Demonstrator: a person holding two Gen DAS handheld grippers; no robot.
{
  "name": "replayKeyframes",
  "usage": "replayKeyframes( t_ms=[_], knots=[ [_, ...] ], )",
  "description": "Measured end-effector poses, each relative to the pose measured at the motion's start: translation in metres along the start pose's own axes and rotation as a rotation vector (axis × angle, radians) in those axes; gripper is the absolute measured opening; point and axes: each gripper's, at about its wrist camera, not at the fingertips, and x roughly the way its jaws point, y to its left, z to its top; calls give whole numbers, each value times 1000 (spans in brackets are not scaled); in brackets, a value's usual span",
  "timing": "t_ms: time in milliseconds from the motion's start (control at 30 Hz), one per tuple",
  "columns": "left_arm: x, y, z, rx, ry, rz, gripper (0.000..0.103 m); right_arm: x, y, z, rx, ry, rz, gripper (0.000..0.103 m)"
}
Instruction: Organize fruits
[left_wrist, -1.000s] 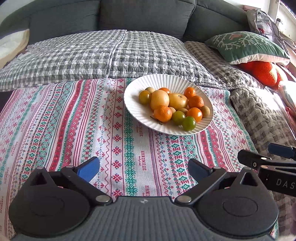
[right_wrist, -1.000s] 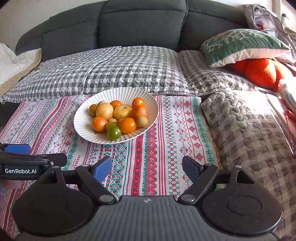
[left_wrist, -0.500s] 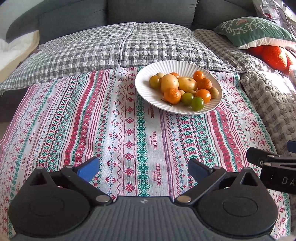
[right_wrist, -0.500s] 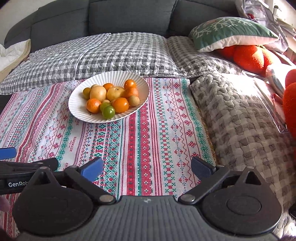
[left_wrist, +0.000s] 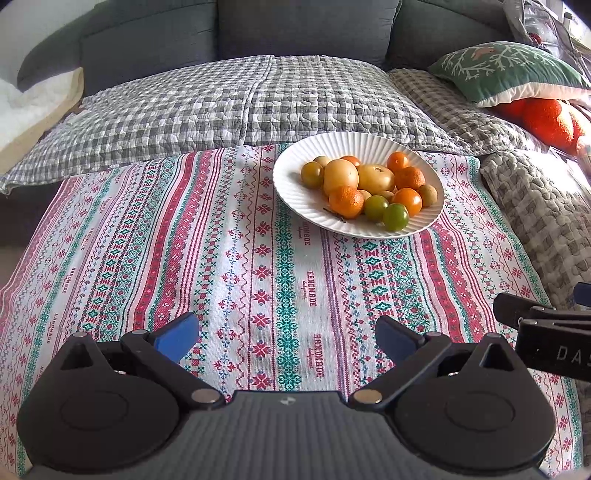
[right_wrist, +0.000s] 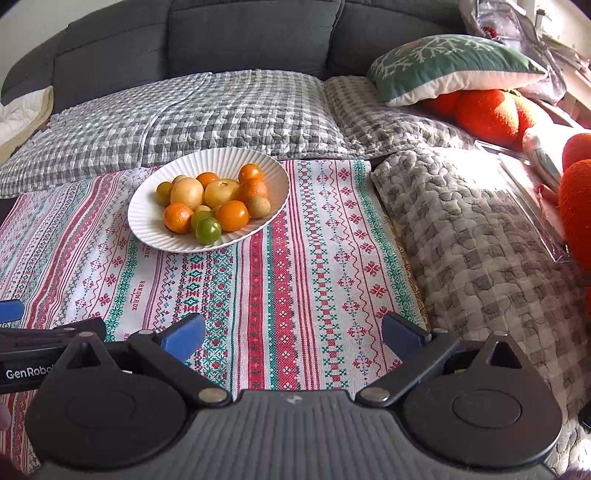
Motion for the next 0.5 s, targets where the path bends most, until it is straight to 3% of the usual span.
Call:
replayKeyframes(
  t_ms=[500],
  knots=[
    [1, -1, -1, 13, 3, 7, 98, 3, 1, 0, -2, 8, -4, 102]
  ],
)
